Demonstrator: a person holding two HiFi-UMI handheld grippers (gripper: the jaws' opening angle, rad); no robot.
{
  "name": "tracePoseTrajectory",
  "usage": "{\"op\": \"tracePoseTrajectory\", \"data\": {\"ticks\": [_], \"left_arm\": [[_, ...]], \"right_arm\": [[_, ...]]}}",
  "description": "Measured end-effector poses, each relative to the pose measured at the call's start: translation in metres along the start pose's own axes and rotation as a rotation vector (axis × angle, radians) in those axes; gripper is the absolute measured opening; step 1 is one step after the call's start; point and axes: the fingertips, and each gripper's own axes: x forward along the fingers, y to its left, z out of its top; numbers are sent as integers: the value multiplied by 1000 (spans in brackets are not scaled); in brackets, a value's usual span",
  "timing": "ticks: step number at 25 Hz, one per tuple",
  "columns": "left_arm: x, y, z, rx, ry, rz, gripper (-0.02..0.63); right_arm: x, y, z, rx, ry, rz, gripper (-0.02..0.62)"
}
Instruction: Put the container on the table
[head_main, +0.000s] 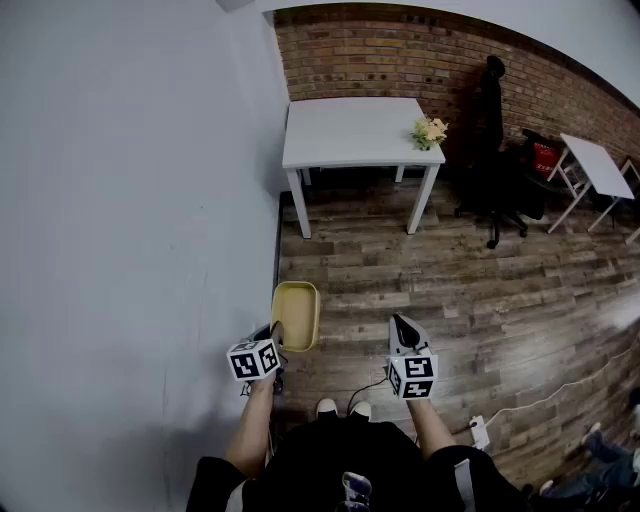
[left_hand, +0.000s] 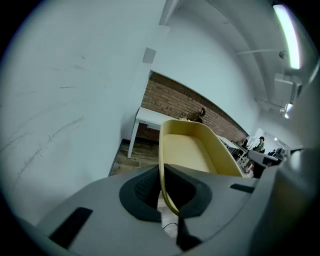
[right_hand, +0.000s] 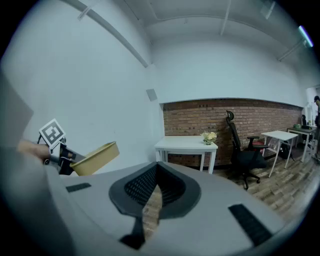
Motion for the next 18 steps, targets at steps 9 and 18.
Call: {"op": "tracePoseTrajectory", "data": {"ticks": [9,18], "left_arm": [[-7,-2,6,1,-8,-14,15],[-2,-10,2,5,4,-16,15]], "right_arm": [[-2,2,5,18,-16,-4,25],[-9,-3,-3,15,-3,-6,25]]}}
